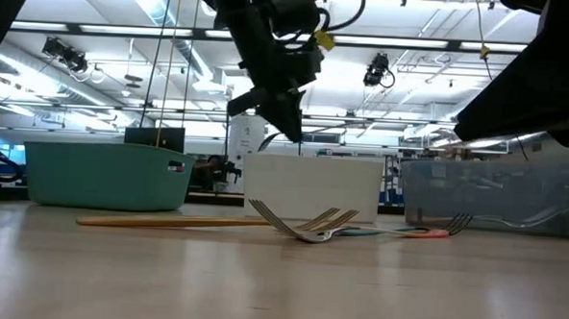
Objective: Sort silverware by color (type)
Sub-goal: Put the blue fork into the white bin
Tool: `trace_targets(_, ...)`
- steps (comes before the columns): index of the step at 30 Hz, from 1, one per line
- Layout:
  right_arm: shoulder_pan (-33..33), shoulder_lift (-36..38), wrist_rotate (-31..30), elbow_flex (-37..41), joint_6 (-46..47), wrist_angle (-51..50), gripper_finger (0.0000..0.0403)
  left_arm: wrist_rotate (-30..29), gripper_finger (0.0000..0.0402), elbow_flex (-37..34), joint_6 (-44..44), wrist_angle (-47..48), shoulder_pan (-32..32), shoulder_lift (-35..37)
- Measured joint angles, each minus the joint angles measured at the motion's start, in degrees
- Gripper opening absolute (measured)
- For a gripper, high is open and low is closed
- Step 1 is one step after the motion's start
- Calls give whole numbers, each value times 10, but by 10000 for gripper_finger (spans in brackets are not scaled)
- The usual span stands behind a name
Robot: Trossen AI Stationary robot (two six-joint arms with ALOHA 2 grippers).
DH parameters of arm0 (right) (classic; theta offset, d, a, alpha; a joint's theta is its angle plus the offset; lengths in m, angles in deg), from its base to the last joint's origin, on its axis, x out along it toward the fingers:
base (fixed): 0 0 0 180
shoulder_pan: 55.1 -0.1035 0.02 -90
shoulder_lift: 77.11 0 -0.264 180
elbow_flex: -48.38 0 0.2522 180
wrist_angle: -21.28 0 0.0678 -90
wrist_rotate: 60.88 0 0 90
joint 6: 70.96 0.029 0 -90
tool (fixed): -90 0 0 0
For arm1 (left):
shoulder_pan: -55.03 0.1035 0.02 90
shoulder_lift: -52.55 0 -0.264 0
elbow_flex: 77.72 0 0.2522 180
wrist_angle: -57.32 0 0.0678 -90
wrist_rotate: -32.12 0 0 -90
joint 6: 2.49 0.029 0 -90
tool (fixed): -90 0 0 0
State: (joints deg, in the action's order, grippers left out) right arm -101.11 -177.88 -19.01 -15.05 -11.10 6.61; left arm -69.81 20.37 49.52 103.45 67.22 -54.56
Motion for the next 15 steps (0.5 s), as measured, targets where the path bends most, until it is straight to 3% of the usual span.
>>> trace_targets(11,1,0,-4,0,-5,11,72,-21,40,2,-179,5,-17,-28)
trace_targets(15,-3,0,-9,0,-1,7,72,-61,40,2,-198,1,-25,-27)
